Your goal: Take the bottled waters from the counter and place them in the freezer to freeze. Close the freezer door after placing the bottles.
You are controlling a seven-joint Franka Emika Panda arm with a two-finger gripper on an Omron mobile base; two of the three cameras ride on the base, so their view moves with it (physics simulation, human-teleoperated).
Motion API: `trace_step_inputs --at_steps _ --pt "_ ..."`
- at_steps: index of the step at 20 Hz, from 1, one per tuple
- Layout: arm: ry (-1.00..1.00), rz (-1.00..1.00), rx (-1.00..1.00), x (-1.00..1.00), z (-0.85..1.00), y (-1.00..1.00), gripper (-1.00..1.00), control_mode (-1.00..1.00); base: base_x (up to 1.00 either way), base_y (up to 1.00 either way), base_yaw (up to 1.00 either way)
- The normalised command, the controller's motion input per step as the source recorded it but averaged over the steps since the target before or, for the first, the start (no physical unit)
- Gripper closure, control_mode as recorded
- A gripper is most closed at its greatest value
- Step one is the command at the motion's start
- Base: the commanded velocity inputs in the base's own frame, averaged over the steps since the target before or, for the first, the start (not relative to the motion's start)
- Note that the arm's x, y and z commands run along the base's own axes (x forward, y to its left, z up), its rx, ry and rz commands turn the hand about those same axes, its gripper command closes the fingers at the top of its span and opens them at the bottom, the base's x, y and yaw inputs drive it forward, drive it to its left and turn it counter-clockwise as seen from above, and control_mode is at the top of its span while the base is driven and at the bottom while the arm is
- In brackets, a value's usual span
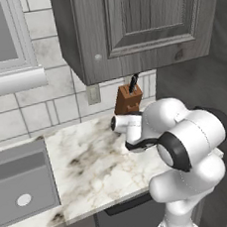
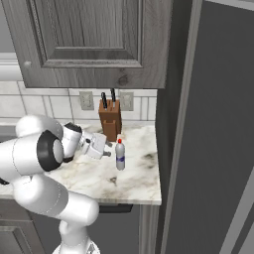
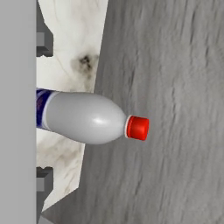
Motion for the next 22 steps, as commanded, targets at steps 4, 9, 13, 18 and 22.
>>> trace_step_inputs --at_steps 4,9,13,18,22 --pt "0.0 0.0 0.0 0.0 0.0 0.0 -1.0 -1.0 0.0 0.0 0.0" --pt "0.0 0.0 0.0 -0.07 0.0 -0.03 -1.0 -1.0 0.0 0.0 0.0" --pt "0.0 0.0 0.0 0.0 0.0 -0.12 -1.0 -1.0 0.0 0.0 0.0" --pt "0.0 0.0 0.0 0.0 0.0 -0.06 -1.0 -1.0 0.0 0.0 0.0" --pt "0.0 0.0 0.0 0.0 0.0 -0.04 -1.0 -1.0 0.0 0.0 0.0"
